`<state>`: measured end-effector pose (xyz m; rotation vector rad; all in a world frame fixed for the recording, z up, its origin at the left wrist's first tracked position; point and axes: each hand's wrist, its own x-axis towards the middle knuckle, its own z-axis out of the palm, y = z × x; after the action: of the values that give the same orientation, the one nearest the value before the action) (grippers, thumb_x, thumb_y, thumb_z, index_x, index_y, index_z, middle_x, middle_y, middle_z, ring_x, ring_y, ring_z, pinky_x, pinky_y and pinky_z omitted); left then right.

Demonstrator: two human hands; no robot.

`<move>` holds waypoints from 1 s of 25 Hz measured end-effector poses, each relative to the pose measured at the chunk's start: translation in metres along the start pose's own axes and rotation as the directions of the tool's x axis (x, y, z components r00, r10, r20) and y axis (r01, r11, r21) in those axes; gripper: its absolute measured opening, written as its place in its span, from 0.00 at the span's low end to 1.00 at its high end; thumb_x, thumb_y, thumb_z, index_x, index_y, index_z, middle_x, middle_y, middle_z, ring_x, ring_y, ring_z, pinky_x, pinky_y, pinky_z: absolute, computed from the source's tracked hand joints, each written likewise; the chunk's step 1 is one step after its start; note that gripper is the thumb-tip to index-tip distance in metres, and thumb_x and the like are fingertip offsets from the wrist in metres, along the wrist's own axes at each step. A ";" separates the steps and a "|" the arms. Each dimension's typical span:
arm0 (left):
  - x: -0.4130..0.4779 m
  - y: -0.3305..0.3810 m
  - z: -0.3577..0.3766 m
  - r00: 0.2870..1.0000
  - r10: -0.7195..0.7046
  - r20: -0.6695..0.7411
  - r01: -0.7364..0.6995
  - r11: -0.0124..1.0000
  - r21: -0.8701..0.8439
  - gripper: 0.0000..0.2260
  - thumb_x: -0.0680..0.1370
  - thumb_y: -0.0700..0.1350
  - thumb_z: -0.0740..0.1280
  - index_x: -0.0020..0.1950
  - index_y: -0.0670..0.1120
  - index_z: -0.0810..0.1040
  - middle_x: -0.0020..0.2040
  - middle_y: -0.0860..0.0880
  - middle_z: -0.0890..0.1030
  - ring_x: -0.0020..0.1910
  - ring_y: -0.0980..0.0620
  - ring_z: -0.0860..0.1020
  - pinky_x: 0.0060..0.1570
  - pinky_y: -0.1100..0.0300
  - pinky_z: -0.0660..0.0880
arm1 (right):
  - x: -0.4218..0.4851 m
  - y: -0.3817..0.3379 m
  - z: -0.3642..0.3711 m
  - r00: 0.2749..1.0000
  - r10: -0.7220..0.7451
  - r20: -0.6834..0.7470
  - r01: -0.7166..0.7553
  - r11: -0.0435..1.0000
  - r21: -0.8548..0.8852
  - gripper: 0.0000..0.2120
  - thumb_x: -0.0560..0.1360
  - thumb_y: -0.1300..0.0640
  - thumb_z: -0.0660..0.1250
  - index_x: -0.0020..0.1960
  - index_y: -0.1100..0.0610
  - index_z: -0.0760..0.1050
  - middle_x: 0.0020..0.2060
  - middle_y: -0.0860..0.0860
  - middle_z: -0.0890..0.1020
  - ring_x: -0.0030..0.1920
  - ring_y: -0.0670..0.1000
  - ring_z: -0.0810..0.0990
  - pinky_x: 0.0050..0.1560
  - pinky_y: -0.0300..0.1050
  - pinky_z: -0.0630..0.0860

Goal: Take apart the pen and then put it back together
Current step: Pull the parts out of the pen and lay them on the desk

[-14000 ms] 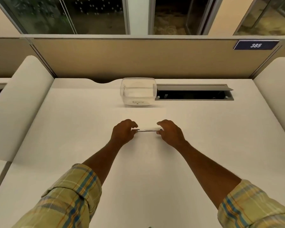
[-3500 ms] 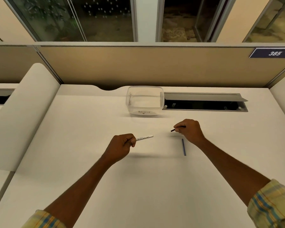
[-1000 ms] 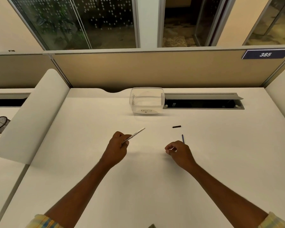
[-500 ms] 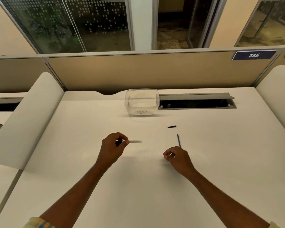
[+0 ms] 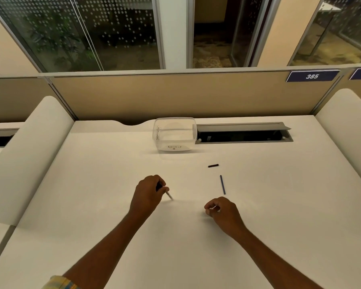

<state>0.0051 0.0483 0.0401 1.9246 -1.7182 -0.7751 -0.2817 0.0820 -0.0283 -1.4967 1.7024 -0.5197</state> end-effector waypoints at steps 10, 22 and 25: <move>0.010 0.010 0.005 0.992 0.114 0.054 -0.123 0.973 0.196 0.03 0.80 0.46 0.72 0.49 0.48 0.82 0.45 0.52 0.81 0.46 0.49 0.80 0.46 0.52 0.77 | 0.002 -0.003 -0.003 1.000 0.008 -0.003 -0.008 1.000 0.011 0.07 0.75 0.59 0.77 0.44 0.48 0.86 0.46 0.46 0.84 0.46 0.45 0.82 0.50 0.39 0.76; 0.006 0.016 -0.001 0.993 0.116 0.023 -0.117 0.989 0.094 0.02 0.80 0.45 0.73 0.48 0.48 0.83 0.44 0.52 0.83 0.41 0.50 0.83 0.45 0.50 0.81 | 0.002 -0.005 -0.003 1.000 -0.004 0.004 0.004 1.000 0.010 0.06 0.75 0.61 0.77 0.45 0.50 0.87 0.46 0.47 0.85 0.45 0.43 0.82 0.49 0.38 0.77; 0.006 0.022 -0.004 0.991 0.136 0.002 -0.136 0.988 0.078 0.02 0.80 0.45 0.73 0.48 0.48 0.83 0.44 0.52 0.83 0.41 0.50 0.83 0.45 0.48 0.82 | 0.003 -0.006 -0.003 1.000 0.000 0.002 0.000 1.000 0.016 0.06 0.75 0.61 0.76 0.44 0.50 0.87 0.46 0.47 0.85 0.44 0.43 0.82 0.48 0.38 0.76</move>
<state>-0.0075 0.0389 0.0569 1.8342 -1.8809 -0.6631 -0.2803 0.0774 -0.0232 -1.4852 1.6929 -0.5302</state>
